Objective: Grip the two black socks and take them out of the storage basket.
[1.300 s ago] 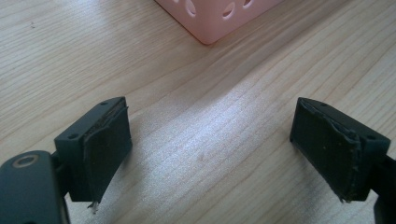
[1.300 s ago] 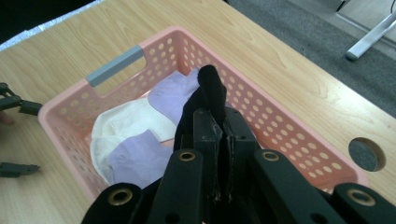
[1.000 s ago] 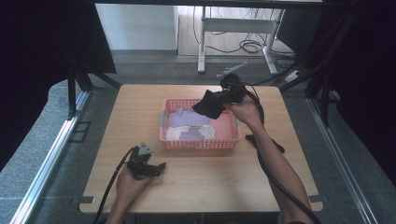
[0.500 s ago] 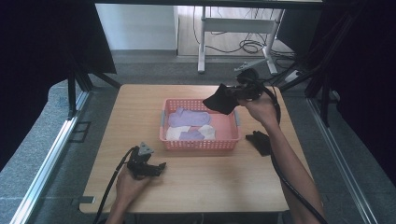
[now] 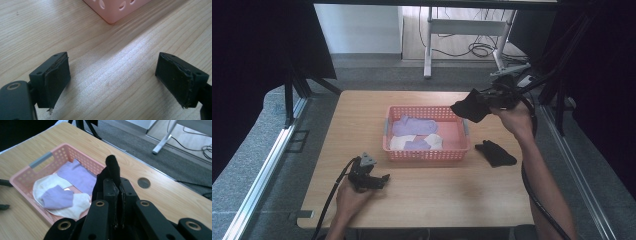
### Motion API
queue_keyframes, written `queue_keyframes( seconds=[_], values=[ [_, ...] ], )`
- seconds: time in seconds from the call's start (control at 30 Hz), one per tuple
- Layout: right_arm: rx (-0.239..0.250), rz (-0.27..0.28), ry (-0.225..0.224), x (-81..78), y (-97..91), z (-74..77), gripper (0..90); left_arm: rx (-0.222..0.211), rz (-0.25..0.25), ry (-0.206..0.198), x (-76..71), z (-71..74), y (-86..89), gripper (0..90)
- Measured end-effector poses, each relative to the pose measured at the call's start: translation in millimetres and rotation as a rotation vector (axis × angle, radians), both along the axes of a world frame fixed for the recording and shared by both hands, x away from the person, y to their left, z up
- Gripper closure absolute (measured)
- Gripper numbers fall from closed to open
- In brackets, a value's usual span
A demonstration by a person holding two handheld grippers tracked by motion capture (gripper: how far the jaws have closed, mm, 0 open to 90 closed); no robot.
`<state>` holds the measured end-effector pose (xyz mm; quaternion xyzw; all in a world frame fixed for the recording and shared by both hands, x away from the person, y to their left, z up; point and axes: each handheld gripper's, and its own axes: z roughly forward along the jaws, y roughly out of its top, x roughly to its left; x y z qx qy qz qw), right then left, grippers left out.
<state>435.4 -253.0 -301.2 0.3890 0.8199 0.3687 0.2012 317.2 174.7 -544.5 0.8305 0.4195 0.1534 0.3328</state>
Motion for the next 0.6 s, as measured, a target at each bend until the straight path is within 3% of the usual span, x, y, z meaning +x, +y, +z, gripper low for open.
queue_keyframes(
  seconds=[0.3,0.53,0.57,0.6],
  values=[
    [-0.014,-0.074,0.025,-5.8,-36.7,-22.2,85.6,-0.001,0.001,-0.003,0.0,-0.2,0.0,12.3],
    [-0.035,-0.139,0.091,-7.5,-62.5,-67.3,85.5,0.000,-0.001,0.000,0.0,-0.1,0.1,12.3],
    [-0.035,-0.139,0.091,-7.5,-62.5,-67.3,85.5,0.000,-0.001,0.000,0.0,-0.1,0.1,12.3],
    [-0.035,-0.146,0.114,-6.7,-66.0,-82.1,85.5,-0.001,0.000,0.001,-0.1,-0.1,0.0,12.3]
  ],
)
